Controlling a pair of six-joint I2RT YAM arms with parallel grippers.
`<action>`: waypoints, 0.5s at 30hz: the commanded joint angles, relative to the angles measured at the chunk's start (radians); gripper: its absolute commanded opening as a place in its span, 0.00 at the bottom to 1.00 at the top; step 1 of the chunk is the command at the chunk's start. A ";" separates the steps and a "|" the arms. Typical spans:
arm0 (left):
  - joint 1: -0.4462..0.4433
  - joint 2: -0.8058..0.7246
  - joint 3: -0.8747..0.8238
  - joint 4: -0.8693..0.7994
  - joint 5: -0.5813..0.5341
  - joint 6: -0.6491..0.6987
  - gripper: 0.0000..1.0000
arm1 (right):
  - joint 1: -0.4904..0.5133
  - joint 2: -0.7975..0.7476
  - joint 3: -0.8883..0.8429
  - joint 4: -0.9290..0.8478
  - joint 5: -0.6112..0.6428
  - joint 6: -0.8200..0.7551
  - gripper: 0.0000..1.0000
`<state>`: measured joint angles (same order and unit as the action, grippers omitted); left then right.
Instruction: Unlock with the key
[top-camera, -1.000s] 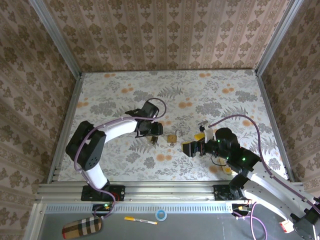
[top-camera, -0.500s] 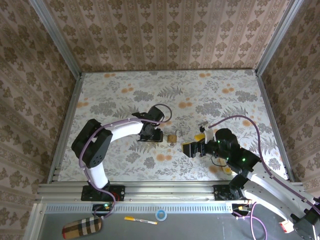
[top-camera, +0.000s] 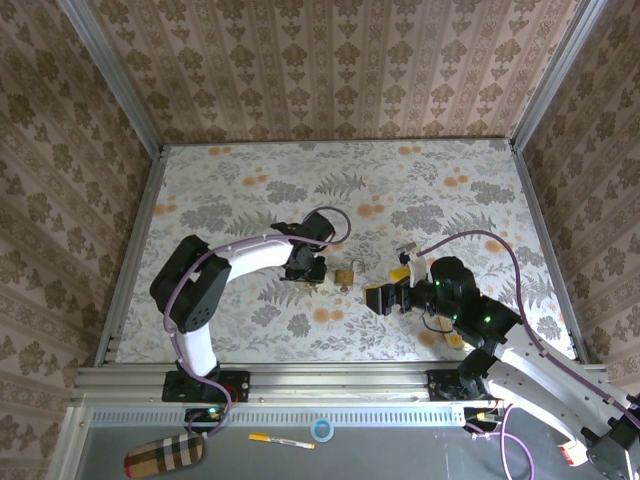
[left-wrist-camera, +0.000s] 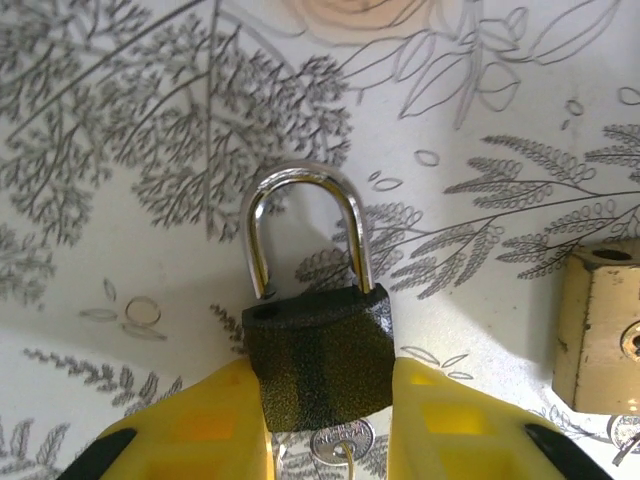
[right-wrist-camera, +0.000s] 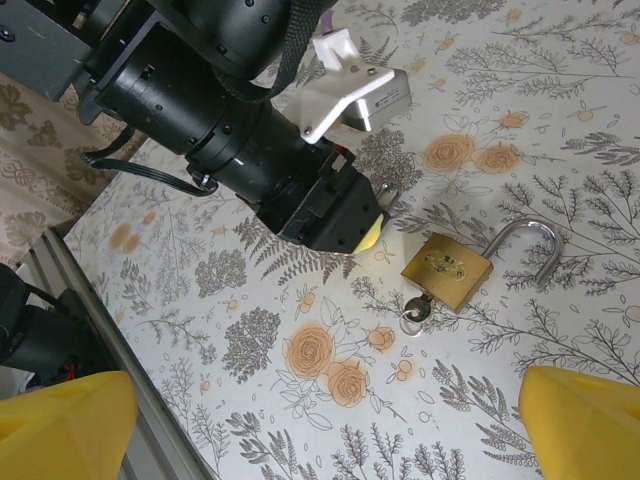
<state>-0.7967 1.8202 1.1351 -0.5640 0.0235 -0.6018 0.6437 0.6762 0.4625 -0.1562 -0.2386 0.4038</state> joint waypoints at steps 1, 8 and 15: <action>-0.021 0.000 -0.028 -0.001 -0.052 0.036 0.17 | -0.009 0.010 -0.009 0.046 0.018 0.021 0.99; -0.066 -0.193 -0.090 0.063 -0.094 0.159 0.09 | -0.087 0.225 0.094 0.037 0.005 0.141 0.98; -0.176 -0.357 -0.145 0.108 -0.146 0.338 0.05 | -0.150 0.464 0.241 0.067 -0.115 0.248 0.91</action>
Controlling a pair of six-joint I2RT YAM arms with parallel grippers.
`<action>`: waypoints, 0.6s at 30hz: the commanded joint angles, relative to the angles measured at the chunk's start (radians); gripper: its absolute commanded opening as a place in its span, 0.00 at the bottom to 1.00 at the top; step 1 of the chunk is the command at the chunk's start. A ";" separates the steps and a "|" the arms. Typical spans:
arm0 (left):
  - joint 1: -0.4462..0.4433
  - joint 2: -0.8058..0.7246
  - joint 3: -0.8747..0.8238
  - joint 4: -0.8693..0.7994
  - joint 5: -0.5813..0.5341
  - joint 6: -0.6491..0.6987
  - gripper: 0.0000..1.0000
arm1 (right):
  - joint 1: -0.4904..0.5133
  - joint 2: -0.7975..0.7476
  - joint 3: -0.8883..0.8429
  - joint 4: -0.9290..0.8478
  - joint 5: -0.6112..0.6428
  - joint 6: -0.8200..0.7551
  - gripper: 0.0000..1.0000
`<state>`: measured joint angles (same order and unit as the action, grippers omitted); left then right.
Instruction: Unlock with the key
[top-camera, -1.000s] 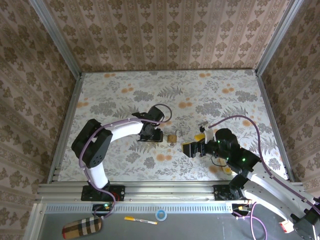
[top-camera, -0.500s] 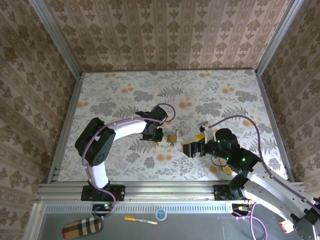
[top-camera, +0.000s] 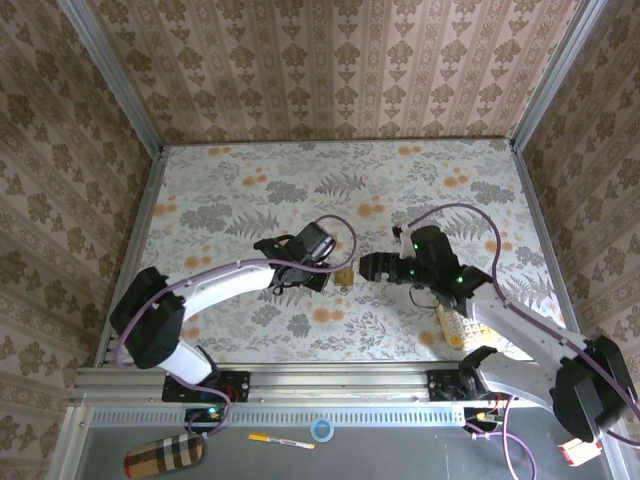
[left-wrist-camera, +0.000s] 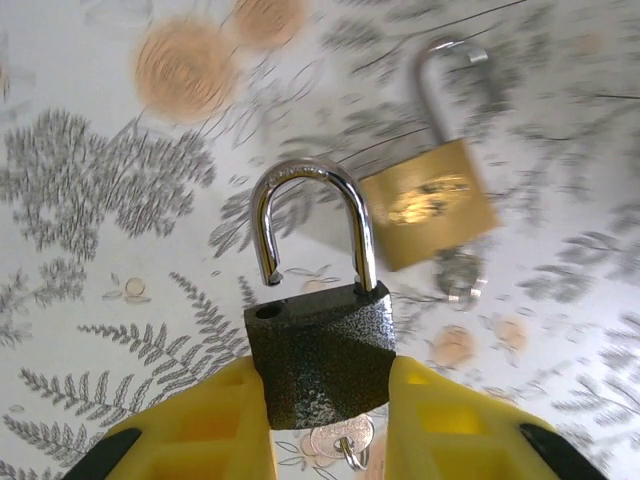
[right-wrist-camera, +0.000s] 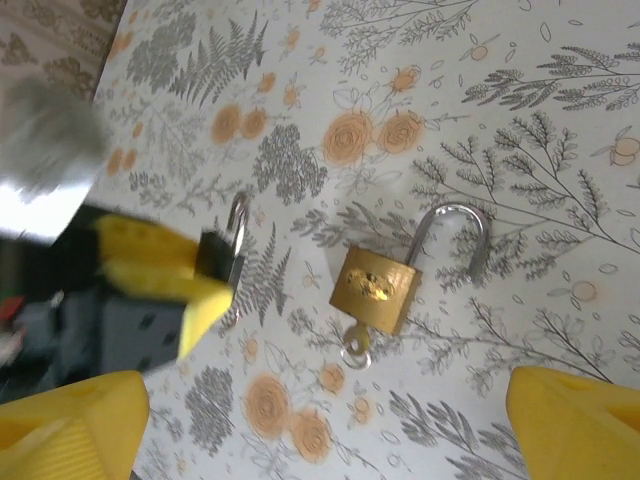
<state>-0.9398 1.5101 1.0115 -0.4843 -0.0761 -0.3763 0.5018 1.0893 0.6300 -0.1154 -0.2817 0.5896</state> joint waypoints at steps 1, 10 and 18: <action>-0.044 -0.066 -0.026 0.028 -0.055 0.130 0.05 | -0.008 0.089 0.106 0.010 -0.094 0.065 0.90; -0.098 -0.158 -0.055 0.046 -0.123 0.204 0.04 | -0.013 0.296 0.249 -0.107 -0.167 0.103 0.77; -0.089 -0.104 -0.032 0.071 -0.062 0.090 0.37 | -0.067 0.294 0.235 -0.213 -0.058 0.045 0.79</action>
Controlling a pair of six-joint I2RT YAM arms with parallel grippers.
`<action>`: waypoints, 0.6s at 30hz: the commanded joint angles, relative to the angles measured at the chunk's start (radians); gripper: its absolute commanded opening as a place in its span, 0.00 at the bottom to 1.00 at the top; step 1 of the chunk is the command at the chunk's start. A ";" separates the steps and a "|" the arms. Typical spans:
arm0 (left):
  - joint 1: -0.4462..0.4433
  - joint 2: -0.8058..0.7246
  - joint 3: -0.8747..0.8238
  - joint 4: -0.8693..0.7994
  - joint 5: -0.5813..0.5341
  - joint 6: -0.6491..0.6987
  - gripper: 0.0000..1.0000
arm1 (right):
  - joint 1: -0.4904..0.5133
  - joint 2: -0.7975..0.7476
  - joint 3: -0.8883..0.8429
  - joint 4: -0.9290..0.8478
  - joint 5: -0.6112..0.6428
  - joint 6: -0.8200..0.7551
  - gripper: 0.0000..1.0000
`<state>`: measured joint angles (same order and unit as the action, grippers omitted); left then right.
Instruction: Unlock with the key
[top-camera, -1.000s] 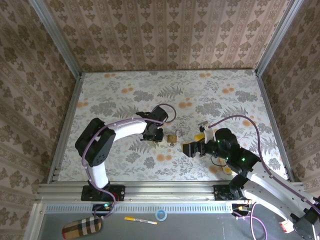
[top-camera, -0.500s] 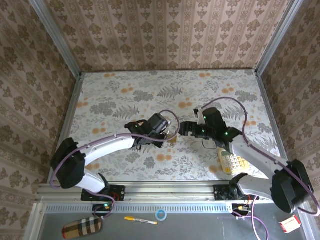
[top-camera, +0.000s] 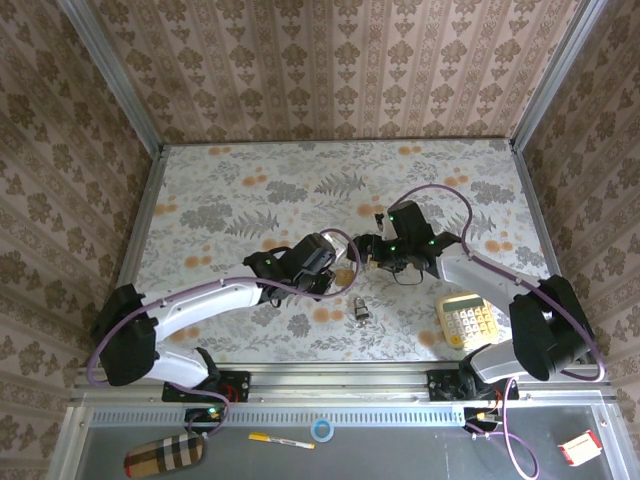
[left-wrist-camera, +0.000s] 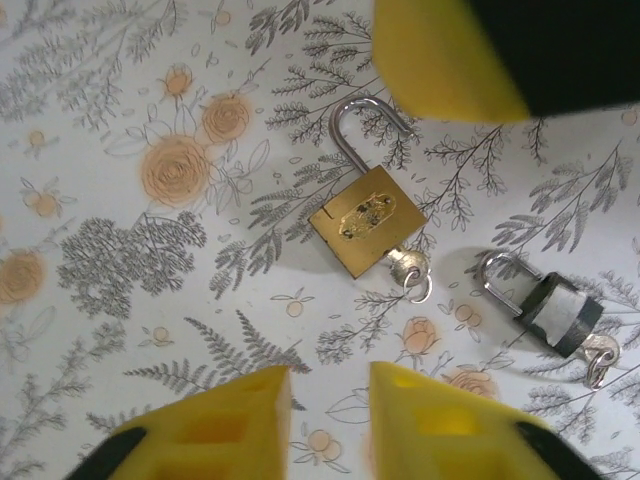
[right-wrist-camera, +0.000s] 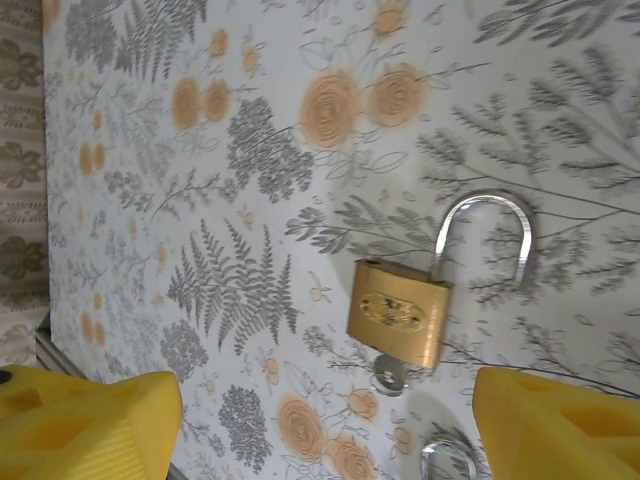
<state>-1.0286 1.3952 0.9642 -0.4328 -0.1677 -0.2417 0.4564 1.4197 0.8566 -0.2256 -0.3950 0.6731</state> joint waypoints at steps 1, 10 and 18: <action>-0.010 0.019 0.034 0.000 0.014 -0.054 0.40 | -0.027 -0.063 0.009 -0.132 0.066 -0.056 0.79; 0.040 -0.104 -0.042 0.050 0.130 -0.216 0.53 | 0.185 -0.153 -0.090 -0.306 0.229 -0.122 0.81; 0.108 -0.252 -0.146 0.080 0.185 -0.288 0.56 | 0.359 -0.066 -0.136 -0.266 0.399 -0.115 0.78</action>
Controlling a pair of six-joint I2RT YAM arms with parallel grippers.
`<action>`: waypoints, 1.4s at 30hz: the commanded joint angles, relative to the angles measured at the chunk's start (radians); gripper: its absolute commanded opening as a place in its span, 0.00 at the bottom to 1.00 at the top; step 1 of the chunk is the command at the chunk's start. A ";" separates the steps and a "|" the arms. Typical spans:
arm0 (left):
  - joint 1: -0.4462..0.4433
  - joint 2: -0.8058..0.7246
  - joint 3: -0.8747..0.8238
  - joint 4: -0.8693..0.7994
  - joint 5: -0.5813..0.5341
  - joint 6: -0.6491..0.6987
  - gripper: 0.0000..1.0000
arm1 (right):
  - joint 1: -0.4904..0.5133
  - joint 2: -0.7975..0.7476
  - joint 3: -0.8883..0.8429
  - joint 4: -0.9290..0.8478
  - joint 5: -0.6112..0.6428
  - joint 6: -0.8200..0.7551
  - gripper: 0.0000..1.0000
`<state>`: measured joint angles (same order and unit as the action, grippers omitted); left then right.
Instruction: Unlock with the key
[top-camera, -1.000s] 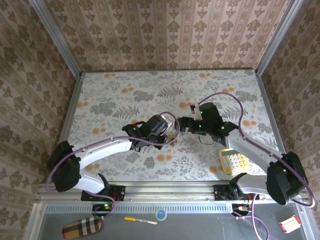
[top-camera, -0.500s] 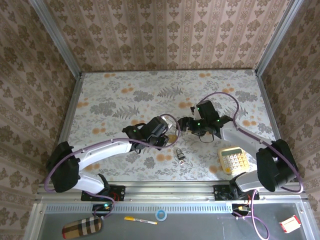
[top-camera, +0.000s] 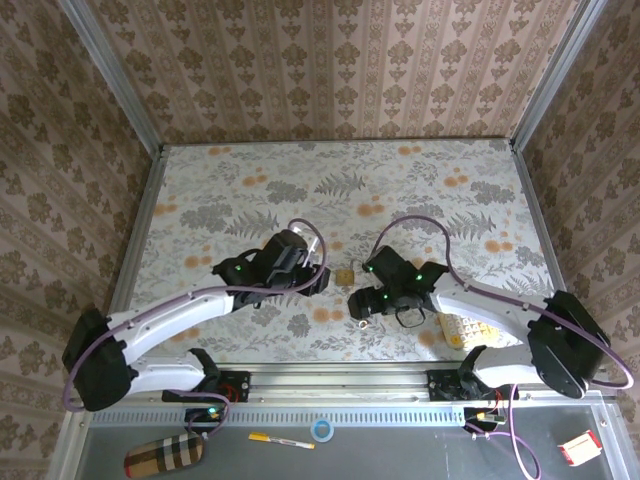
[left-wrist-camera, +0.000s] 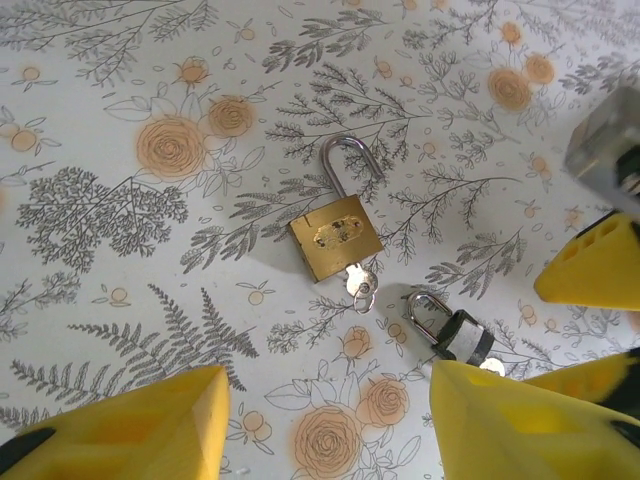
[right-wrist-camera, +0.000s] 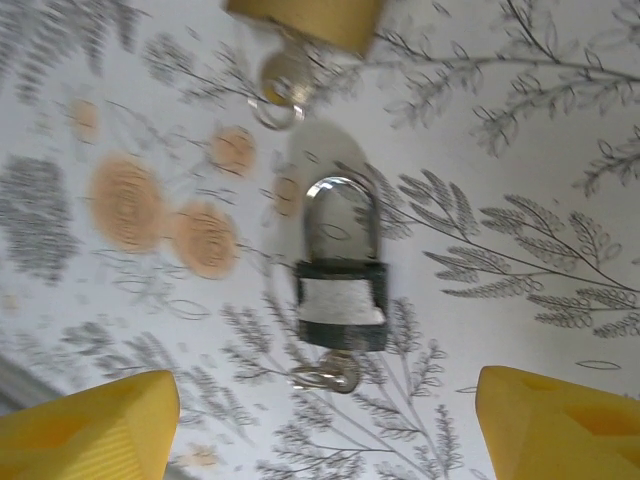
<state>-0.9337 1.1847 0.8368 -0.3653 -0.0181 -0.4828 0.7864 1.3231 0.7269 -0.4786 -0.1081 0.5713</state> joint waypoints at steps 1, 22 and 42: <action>0.017 -0.052 -0.025 0.008 0.034 -0.048 0.56 | 0.041 0.043 0.000 -0.007 0.120 -0.010 0.78; 0.095 -0.164 -0.127 0.002 0.047 -0.079 0.57 | 0.151 0.287 0.108 0.008 0.311 -0.027 0.64; 0.102 -0.160 -0.145 0.024 0.069 -0.086 0.56 | 0.151 0.359 0.139 0.049 0.271 -0.216 0.42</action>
<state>-0.8360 1.0363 0.7059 -0.3573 0.0315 -0.5545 0.9409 1.6257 0.8665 -0.5156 0.1383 0.3725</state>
